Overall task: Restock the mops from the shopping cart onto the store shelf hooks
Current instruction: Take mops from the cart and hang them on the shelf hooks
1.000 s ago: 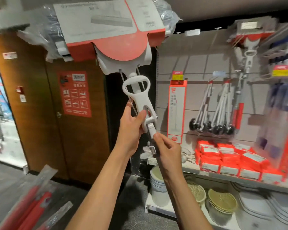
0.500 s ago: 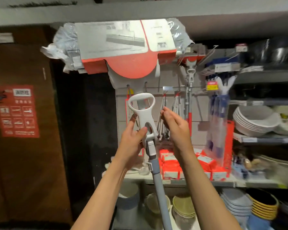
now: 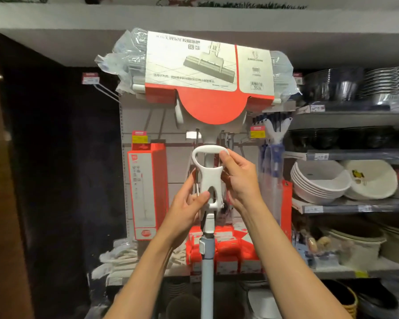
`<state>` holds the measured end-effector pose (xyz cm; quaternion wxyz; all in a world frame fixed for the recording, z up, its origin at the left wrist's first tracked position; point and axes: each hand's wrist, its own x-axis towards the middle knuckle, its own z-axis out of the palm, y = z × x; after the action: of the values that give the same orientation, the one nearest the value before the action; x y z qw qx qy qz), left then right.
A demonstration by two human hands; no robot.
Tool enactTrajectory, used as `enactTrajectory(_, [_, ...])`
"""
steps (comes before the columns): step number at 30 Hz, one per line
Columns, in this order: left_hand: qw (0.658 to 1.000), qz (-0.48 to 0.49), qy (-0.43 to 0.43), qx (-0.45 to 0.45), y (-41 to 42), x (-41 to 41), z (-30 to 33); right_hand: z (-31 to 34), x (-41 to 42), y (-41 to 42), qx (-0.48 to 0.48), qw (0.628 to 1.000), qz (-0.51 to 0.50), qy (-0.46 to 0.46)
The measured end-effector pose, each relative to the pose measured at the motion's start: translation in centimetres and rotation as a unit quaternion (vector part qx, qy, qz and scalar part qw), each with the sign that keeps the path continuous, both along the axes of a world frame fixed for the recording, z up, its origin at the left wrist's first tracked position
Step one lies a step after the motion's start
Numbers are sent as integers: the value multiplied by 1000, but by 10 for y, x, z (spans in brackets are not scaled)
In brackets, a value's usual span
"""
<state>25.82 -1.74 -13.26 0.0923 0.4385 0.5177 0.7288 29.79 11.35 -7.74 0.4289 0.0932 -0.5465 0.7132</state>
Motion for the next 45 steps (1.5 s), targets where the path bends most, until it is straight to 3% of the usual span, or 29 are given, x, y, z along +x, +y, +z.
enactTrajectory(8, [997, 30, 56, -52, 69, -34, -9, -15, -23, 54, -81, 993, -69, 47])
enactTrajectory(13, [997, 77, 7, 3, 99, -61, 0, -37, -48, 74, -112, 990, -73, 35])
enactTrajectory(21, [993, 105, 23, 40, 142, -125, 6, -46, -103, 106, -125, 985, -116, 10])
enactTrajectory(25, [993, 88, 10, 78, 164, -157, 17, -33, -138, 125, -155, 983, -102, 16])
enactTrajectory(30, [990, 96, 62, 87, 186, -199, 46, -4, -179, 147, -142, 983, -113, 24])
enactTrajectory(37, [989, 68, 117, 57, 216, -240, 77, 34, -210, 176, -115, 982, -133, 66])
enactTrajectory(45, [983, 73, 161, 49, 255, -258, 70, 57, -237, 219, -124, 983, -106, 81])
